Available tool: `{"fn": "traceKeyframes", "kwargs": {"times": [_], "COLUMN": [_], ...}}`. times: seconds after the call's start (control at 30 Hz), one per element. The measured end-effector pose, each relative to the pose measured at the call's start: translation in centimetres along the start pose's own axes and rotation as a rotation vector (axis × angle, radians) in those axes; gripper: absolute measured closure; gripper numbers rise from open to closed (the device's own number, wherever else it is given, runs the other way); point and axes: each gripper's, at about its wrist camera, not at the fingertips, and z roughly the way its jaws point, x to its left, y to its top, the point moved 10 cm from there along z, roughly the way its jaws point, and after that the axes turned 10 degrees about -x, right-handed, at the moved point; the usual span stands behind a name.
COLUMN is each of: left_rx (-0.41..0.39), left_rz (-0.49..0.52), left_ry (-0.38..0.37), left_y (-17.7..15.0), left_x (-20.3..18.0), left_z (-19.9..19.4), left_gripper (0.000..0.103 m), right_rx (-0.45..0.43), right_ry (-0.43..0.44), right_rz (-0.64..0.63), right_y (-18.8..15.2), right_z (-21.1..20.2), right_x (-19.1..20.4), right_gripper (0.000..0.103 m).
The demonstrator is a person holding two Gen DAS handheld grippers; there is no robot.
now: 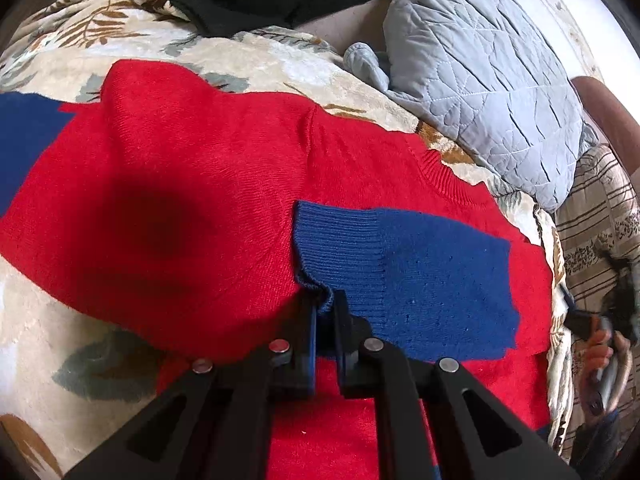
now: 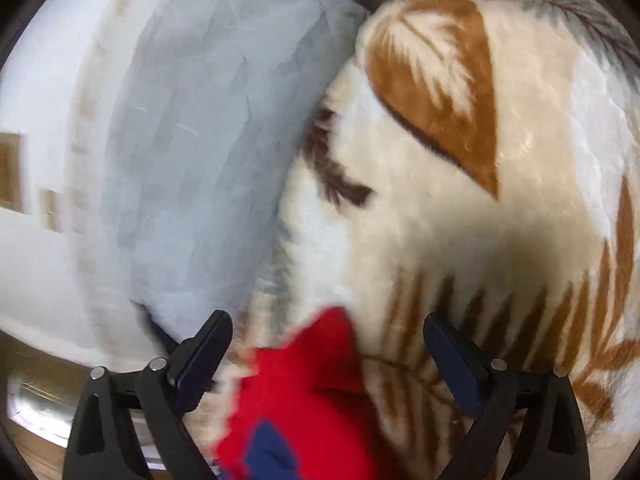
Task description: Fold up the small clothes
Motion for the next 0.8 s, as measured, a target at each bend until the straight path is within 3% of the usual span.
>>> {"fn": "traceKeyframes", "kwargs": {"times": [0.07,0.13,0.2,0.27,0.33,0.37,0.5,0.57,0.6,0.63,0.67,0.7,0.73,0.8], "left_rx": [-0.005,-0.008,-0.006,0.002,0.004,0.003,-0.004,0.017,0.035,0.049,0.051,0.032,-0.022,-0.128], "left_rz": [0.007,0.017,0.015,0.006,0.000,0.000,-0.014,-0.025,-0.040,-0.055,-0.072,-0.078,-0.081,-0.088], "left_ry": [0.007,0.012,0.007,-0.006,-0.011,-0.011,-0.003,-0.001,-0.007,-0.012,-0.026,-0.039,-0.065,-0.083], "left_y": [0.0,0.0,0.0,0.0,0.0,0.0,0.1,0.2,0.3,0.4,0.8,1.2,2.3,4.3], "left_x": [-0.1,-0.1,-0.1,0.0,0.1,0.1,0.0,-0.1,-0.2,-0.3,-0.3,-0.3,0.0,1.5], "left_z": [0.0,0.0,0.0,0.0,0.0,0.1,0.1,0.1,-0.2,-0.6,-1.7,-2.6,-4.5,-8.2], "left_gripper": [0.094,0.094,0.094,0.094,0.094,0.094,0.094,0.094,0.092,0.090,0.085,0.078,0.071,0.031], "right_rx": [0.026,0.158,0.281,0.216,0.041,-0.015,0.046,0.130,0.184,0.213,0.208,0.175,0.110,0.045], "right_ry": [0.103,0.199,0.166,-0.007,-0.048,-0.100,0.029,0.121,0.131,0.010,-0.129,-0.175,-0.163,-0.129], "right_rz": [-0.086,-0.116,-0.160,-0.139,-0.003,-0.021,-0.148,-0.217,-0.257,-0.301,-0.288,-0.241,-0.263,-0.423], "right_y": [-1.4,-4.5,-7.4,-5.5,-1.7,-0.8,-3.0,-5.5,-6.7,-7.5,-7.5,-7.2,-7.0,-8.6], "right_z": [-0.5,1.1,3.8,5.6,3.8,2.8,1.2,1.4,2.2,3.6,4.2,4.0,2.8,0.5], "right_x": [3.7,6.6,6.6,2.3,-0.5,-0.9,4.1,6.6,6.6,4.6,2.0,0.6,1.7,5.2], "right_gripper": [0.005,0.005,0.005,0.007,0.007,0.006,0.006,0.006,0.005,0.006,0.006,0.010,0.009,0.008]}}
